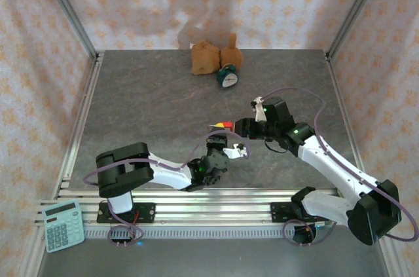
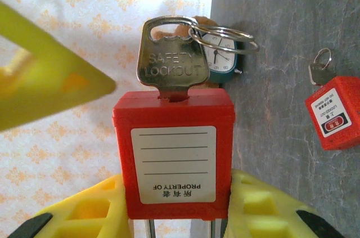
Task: Unlock with the key
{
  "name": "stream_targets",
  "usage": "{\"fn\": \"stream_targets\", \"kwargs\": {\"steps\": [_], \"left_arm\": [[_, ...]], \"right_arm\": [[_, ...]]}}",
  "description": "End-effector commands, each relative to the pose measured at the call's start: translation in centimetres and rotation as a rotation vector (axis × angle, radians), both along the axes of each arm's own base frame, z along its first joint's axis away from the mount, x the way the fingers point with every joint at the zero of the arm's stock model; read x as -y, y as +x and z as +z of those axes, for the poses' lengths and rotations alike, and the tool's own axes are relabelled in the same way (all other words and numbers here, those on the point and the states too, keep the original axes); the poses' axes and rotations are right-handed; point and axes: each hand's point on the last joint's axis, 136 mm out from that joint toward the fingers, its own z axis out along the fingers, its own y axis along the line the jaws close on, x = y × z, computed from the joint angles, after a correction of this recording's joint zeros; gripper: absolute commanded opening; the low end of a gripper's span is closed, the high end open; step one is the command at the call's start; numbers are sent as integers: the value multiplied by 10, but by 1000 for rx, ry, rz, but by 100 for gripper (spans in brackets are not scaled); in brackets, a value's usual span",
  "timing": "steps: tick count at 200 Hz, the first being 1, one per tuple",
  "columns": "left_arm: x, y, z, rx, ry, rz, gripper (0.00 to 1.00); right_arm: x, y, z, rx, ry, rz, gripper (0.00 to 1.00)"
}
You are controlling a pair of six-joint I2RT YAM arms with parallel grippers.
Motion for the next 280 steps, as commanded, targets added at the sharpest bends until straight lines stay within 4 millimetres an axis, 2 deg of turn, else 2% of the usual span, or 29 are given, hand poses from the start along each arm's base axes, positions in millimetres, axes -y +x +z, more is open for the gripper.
{"fn": "stream_targets", "kwargs": {"steps": [1, 70, 124, 176, 220, 280], "left_arm": [[-3, -3, 7, 25, -36, 23, 15], [-3, -9, 13, 43, -69, 18, 14], [1, -14, 13, 36, -85, 1, 13], [2, -17, 12, 47, -72, -3, 12], [2, -18, 11, 47, -71, -4, 12], [3, -18, 9, 47, -68, -3, 11]], "right_arm": [[1, 1, -3, -3, -12, 9, 51], [5, 12, -7, -2, -49, -36, 50], [8, 19, 1, 26, -30, -86, 50], [17, 23, -9, 3, -77, -142, 50], [16, 24, -14, -23, -80, -150, 50], [9, 20, 0, -10, -24, -122, 50]]}}
